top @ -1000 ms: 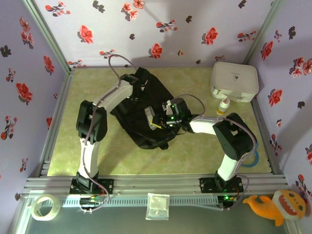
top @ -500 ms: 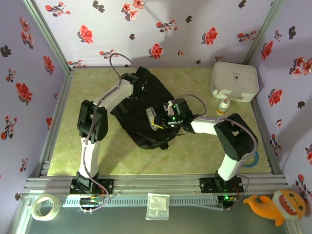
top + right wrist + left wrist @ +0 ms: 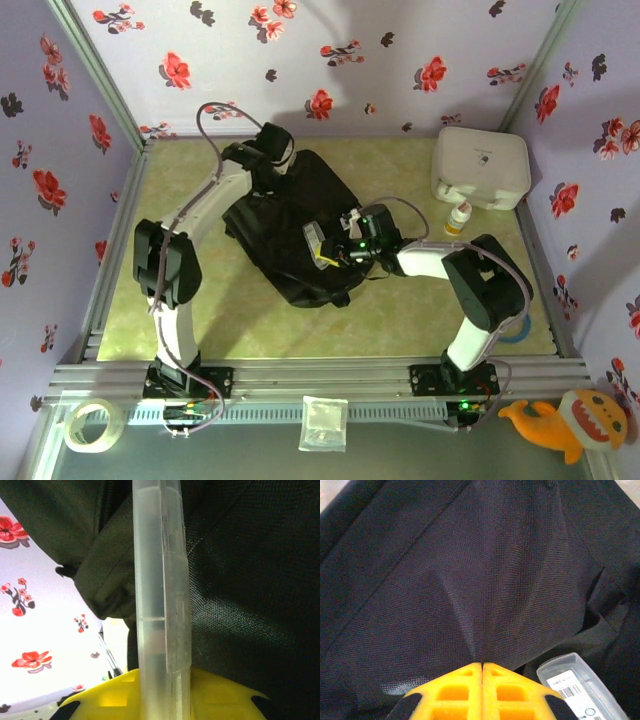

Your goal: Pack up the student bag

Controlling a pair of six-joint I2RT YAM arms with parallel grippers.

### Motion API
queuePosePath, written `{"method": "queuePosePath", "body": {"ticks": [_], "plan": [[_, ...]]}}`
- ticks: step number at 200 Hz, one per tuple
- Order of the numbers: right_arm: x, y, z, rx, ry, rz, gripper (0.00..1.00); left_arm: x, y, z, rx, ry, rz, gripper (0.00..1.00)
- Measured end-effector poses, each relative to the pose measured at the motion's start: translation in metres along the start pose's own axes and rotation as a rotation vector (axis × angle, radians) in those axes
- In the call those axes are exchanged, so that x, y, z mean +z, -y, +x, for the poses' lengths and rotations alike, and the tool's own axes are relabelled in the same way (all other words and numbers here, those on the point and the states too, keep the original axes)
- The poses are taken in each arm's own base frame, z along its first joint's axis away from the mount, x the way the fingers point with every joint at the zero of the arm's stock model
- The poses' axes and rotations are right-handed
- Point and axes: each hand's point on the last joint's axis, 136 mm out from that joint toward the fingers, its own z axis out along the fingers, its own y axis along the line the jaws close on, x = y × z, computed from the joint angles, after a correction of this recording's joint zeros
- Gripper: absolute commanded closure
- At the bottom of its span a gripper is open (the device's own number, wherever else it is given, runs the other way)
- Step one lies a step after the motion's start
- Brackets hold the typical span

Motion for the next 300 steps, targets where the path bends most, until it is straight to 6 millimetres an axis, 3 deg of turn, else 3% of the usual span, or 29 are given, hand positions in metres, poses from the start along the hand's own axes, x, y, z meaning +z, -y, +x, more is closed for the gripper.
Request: {"method": "queuePosePath", "body": {"ticks": [116,184,230,277,300], "plan": [[0.033,-0.019,-0.013,0.073,-0.081,-0.151,0.84,-0.003,0.010,0.006,-0.069,0.011,0.124,1.00],[0.057,-0.033,0.003,0.086,-0.178,-0.202,0.84,0.005,-0.011,0.011,-0.164,0.001,0.132,1.00],[0.062,-0.023,0.011,-0.001,-0.239,-0.120,0.83,0.006,-0.024,0.013,-0.224,-0.006,0.140,1.00],[0.062,-0.023,0.006,-0.065,-0.260,-0.064,0.85,0.010,-0.027,0.013,-0.261,-0.005,0.165,1.00],[0.066,-0.028,-0.007,-0.069,-0.216,-0.096,0.85,0.011,-0.031,0.012,-0.275,0.017,0.166,1.00]]}}
